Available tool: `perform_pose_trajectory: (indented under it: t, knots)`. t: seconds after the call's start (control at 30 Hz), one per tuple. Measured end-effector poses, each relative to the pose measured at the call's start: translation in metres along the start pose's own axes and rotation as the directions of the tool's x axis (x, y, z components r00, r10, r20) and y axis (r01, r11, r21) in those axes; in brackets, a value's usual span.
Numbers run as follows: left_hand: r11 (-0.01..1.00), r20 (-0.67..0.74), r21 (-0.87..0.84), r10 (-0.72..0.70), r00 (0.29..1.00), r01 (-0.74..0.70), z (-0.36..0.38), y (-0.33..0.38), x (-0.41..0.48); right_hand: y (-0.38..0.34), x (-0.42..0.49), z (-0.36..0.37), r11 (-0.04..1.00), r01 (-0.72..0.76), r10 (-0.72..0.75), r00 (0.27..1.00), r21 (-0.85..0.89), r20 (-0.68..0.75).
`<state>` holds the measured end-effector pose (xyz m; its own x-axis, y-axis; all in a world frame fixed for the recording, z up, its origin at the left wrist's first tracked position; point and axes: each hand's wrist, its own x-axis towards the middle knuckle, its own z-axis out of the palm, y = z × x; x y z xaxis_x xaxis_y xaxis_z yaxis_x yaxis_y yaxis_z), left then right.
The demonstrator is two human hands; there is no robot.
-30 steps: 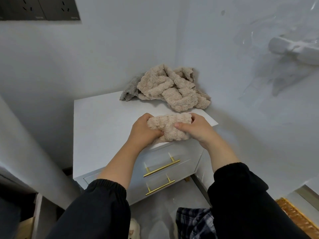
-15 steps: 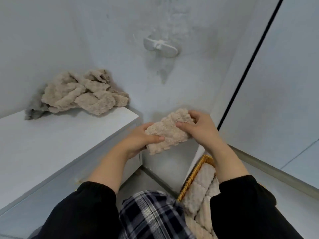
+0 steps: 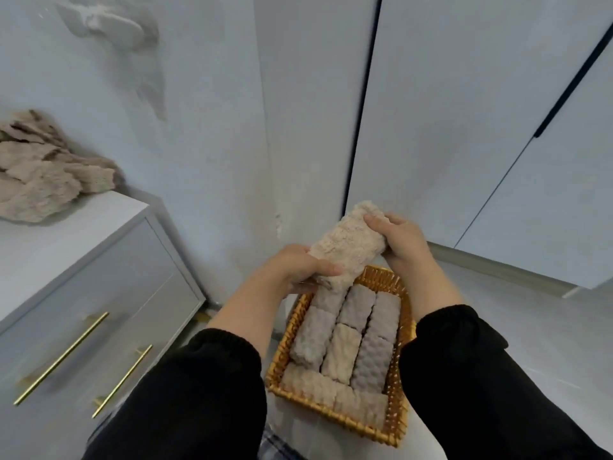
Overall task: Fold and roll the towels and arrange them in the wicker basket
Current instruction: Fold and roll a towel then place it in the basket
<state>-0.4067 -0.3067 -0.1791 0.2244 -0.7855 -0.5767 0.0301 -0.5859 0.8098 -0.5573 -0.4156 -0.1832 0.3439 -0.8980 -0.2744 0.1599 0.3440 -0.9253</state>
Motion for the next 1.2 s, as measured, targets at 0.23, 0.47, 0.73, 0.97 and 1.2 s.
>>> perform_pose_trajectory:
  t: [0.23,0.47,0.73,0.97,1.2]
  knots:
    - [0.914,-0.038,-0.405,-0.025,0.999,0.007,0.067,-0.030,0.062,0.052,0.028,-0.055,0.873,-0.373,0.336,0.927,0.315,0.168]
    - [0.941,-0.040,-0.330,-0.088,0.995,0.070,0.065,-0.073,0.111,0.092,0.059,-0.060,0.899,-0.362,0.350,0.932,0.246,0.092]
    - [0.976,-0.011,-0.210,-0.065,0.998,0.061,0.060,-0.092,0.157,0.139,0.089,-0.054,0.851,-0.451,0.460,0.887,0.268,0.032]
    - [0.925,-0.086,0.380,0.054,0.995,-0.017,0.044,-0.132,0.165,0.188,0.109,-0.082,0.851,-0.475,0.524,0.783,0.223,-0.335]
    - [0.667,-0.038,0.745,0.062,0.997,-0.013,0.042,-0.169,0.174,0.225,0.121,-0.112,0.797,-0.596,0.558,0.666,0.096,-0.495]
